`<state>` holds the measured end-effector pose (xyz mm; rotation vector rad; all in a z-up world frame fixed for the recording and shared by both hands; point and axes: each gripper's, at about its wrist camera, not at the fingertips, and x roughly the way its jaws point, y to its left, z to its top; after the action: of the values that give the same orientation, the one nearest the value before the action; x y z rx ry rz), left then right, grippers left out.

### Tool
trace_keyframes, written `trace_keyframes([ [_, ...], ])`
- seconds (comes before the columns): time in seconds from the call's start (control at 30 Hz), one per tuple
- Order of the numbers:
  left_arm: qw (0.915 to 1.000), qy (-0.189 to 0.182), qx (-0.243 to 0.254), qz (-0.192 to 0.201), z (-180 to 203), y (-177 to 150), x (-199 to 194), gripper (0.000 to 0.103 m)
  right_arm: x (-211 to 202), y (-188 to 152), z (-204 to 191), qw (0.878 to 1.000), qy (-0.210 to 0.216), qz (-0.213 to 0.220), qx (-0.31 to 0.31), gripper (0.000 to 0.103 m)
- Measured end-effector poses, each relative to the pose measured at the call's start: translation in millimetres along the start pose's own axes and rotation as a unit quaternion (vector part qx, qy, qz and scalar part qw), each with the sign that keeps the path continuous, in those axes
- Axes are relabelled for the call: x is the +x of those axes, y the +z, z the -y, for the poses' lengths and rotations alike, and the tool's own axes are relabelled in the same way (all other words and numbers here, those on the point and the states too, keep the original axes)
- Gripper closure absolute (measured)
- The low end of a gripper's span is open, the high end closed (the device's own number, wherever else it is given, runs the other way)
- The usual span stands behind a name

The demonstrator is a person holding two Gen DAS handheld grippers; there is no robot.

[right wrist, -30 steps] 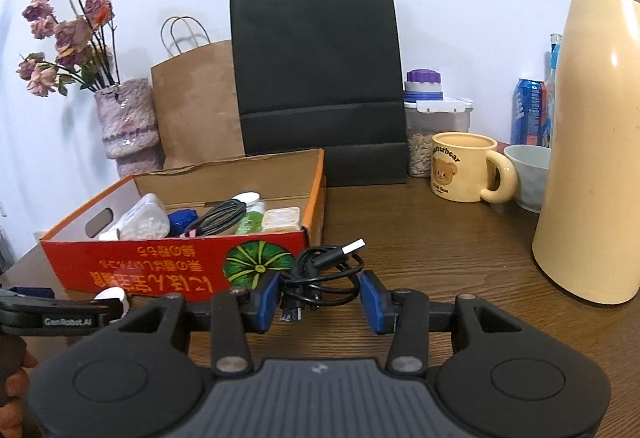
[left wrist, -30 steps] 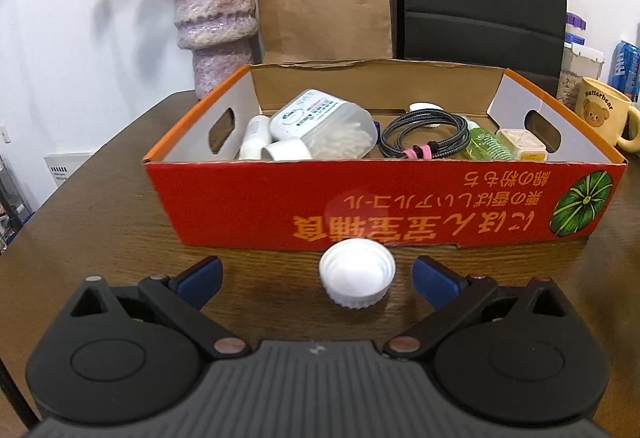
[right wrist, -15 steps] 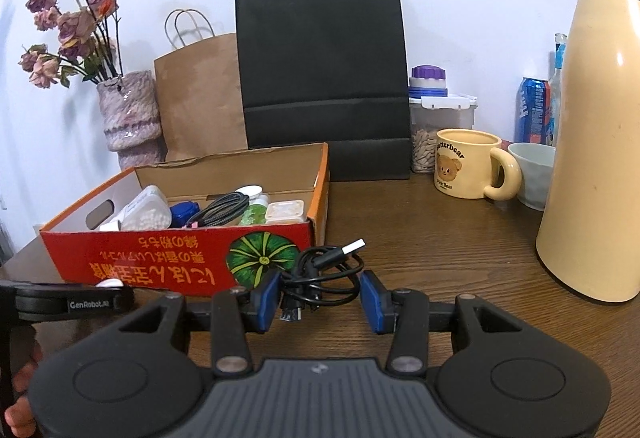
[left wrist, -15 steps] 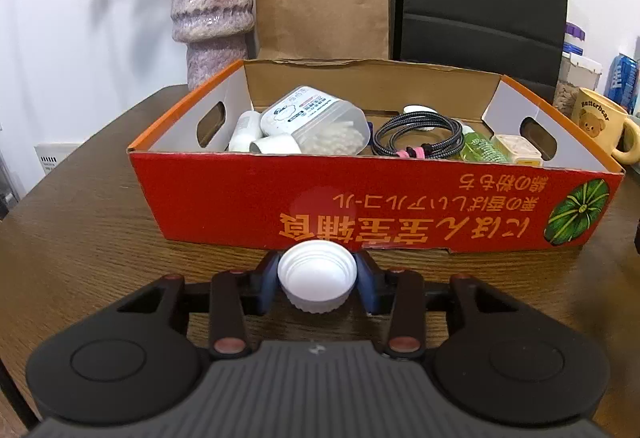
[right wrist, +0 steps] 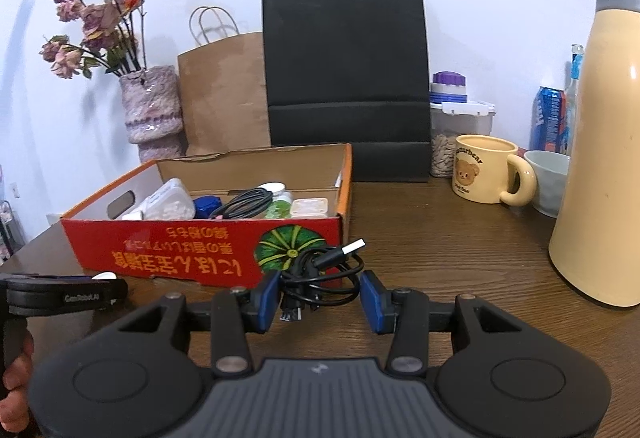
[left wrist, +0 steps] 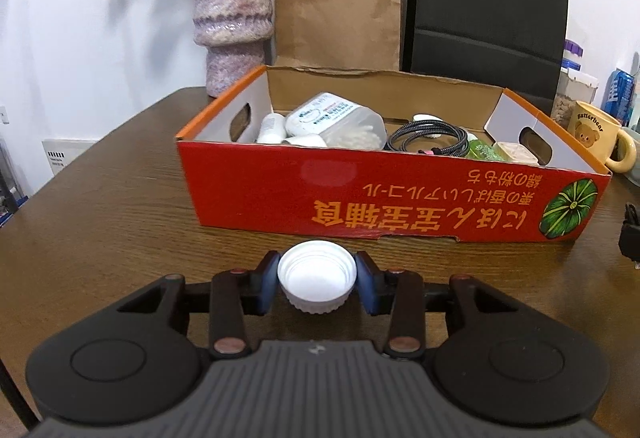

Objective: Organize rigid objects
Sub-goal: 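Carry the white cap in the left tool while the right tool carries the USB cable into the box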

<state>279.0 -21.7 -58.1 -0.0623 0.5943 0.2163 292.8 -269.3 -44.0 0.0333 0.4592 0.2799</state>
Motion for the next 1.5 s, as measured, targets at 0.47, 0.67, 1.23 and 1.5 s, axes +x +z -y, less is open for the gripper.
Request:
trace_keyframes([
  [0.47,0.9991,-0.006,0.006,0.042,-13,-8,-44,0.062,-15,0,-15,1.0,0.022,0.015,-0.011,0.06],
  [0.67,0.9978,-0.019,-0.007,0.064,-17,1,-60,0.062,-20,5,-18,0.999,0.025,0.026,-0.015,0.061],
  [1.23,0.9884,-0.049,-0.03,0.141,-12,54,-86,0.062,-33,50,-52,0.995,0.05,0.082,-0.014,0.061],
  [1.5,0.9848,-0.047,-0.044,0.162,-6,75,-77,0.062,-15,74,-58,0.995,0.034,0.095,-0.016,0.06],
])
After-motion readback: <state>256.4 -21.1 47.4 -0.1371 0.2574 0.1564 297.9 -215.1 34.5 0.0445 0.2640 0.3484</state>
